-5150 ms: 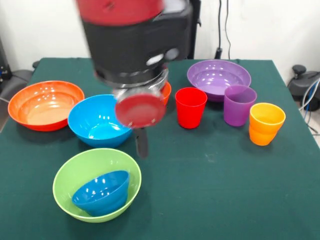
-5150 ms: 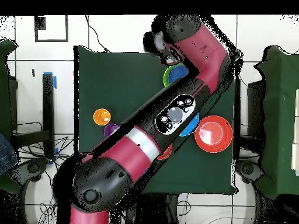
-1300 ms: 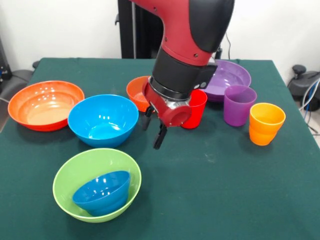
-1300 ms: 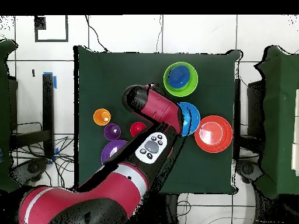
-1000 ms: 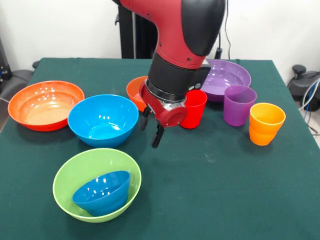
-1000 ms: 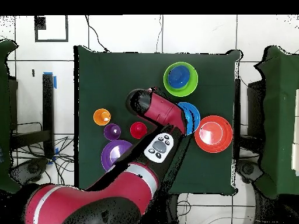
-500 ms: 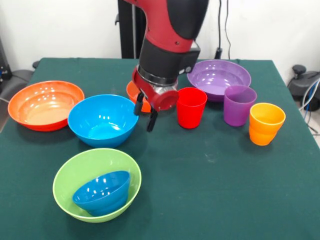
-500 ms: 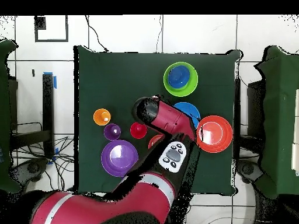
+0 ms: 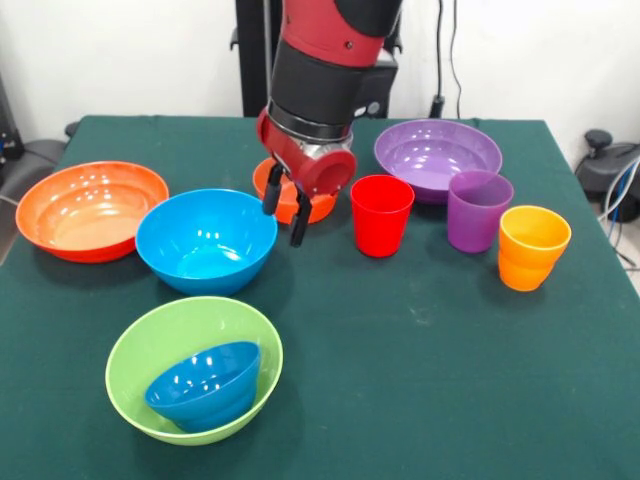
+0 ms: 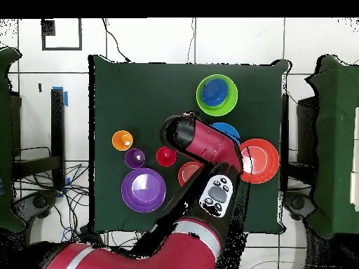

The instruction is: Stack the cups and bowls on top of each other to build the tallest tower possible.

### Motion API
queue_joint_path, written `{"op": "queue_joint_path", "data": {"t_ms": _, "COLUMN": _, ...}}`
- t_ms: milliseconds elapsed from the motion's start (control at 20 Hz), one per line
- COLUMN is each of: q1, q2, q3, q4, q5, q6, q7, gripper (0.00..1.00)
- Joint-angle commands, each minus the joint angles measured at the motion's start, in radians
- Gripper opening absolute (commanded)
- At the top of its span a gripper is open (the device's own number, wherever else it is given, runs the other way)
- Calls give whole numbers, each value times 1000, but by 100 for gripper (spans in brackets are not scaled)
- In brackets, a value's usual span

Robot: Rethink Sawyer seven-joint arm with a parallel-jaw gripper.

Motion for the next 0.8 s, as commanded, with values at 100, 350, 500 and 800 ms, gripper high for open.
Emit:
{"op": "queue_joint_path", "data": {"t_ms": 100, "q1": -13, "q2": 2, "q3": 164, "q4": 49, "q5": -86, "q6": 45, "q7": -20, "gripper": 100}}
{"op": "queue_joint_path", "data": {"t_ms": 350, "q1": -4, "q2": 36, "q3": 168, "q4": 67, "q5": -114, "q6": -15, "q7": -15, "gripper": 100}}
{"op": "queue_joint_path", "data": {"t_ms": 500, "q1": 2, "q2": 54, "q3": 167, "q4": 73, "q5": -129, "q6": -55, "q7": -1, "gripper": 100}}
{"op": "queue_joint_path", "data": {"t_ms": 800, "q1": 19, "q2": 90, "q3": 153, "q4": 65, "q5": -138, "q6": -92, "q7": 47, "gripper": 100}}
